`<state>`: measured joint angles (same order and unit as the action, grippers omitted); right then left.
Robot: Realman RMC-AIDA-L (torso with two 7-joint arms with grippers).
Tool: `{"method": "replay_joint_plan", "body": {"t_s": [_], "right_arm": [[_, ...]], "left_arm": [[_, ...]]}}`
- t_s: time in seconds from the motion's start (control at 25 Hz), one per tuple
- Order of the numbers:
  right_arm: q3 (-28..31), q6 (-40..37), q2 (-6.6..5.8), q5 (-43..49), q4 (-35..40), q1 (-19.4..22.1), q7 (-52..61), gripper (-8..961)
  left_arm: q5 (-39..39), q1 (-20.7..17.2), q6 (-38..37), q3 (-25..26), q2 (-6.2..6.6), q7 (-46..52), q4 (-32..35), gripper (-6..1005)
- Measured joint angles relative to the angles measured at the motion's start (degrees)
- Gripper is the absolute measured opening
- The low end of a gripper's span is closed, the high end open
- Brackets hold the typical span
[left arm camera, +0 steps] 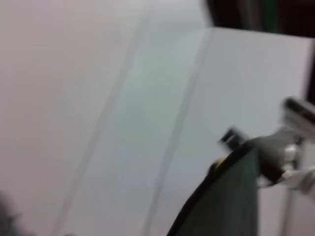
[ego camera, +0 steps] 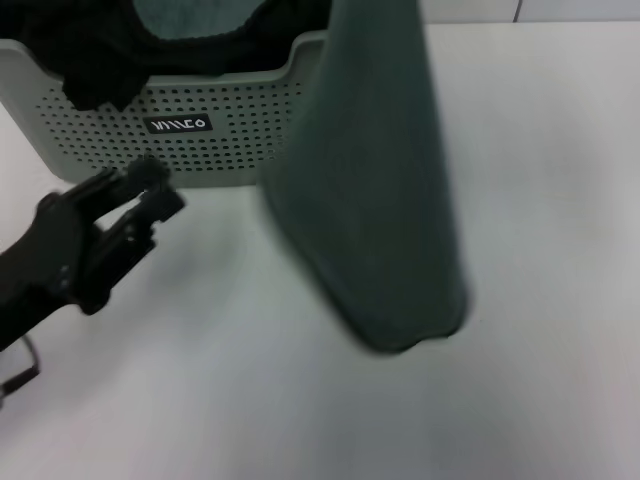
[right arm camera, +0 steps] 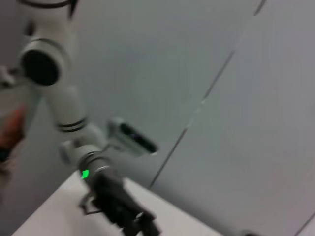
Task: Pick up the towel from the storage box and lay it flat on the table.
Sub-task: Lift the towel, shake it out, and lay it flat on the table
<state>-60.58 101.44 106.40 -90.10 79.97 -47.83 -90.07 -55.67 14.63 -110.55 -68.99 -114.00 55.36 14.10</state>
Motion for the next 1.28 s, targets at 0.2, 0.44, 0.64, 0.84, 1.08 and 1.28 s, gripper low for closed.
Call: {"method": "replay_joint_plan", "body": {"t_s": [0.2,0.44,0.64,0.84,1.08,1.28], "right_arm": [[-4.5,1.0,-0.63,0.8,1.7,0.6,0.1,10],[-8.7,1.7,-1.1,0.9,4.3,1.8,-0.1,10],[-9.9,1.8,-1.13,0.5,7.2,1.9,-0.3,10],[-9.9,1.8,-0.94,0.4,10.1,1.5,-0.3,10],[-10.3,1.8,-0.71,0.2,12.0,1.4,-0.3,10],[-11.3,1.8,-0.69,0.1,15.0,2.0,-0.2,10]], "left_arm": [[-0.5,3.2,-5.3,0.9,-0.57,-3.2,1.9,345],[-0.4,3.1,-6.0,1.1,-1.91,-3.3,9.6,344],[-2.7,6.6,-6.0,0.8,-2.45,-2.5,10.7,342],[-6.5,10.5,-6.0,0.8,-3.01,-1.4,11.0,342],[-7.1,12.8,-6.0,-0.4,-3.54,-1.1,11.6,341],[-7.2,13.7,-5.9,-0.5,-3.52,-1.1,11.6,340]]}}
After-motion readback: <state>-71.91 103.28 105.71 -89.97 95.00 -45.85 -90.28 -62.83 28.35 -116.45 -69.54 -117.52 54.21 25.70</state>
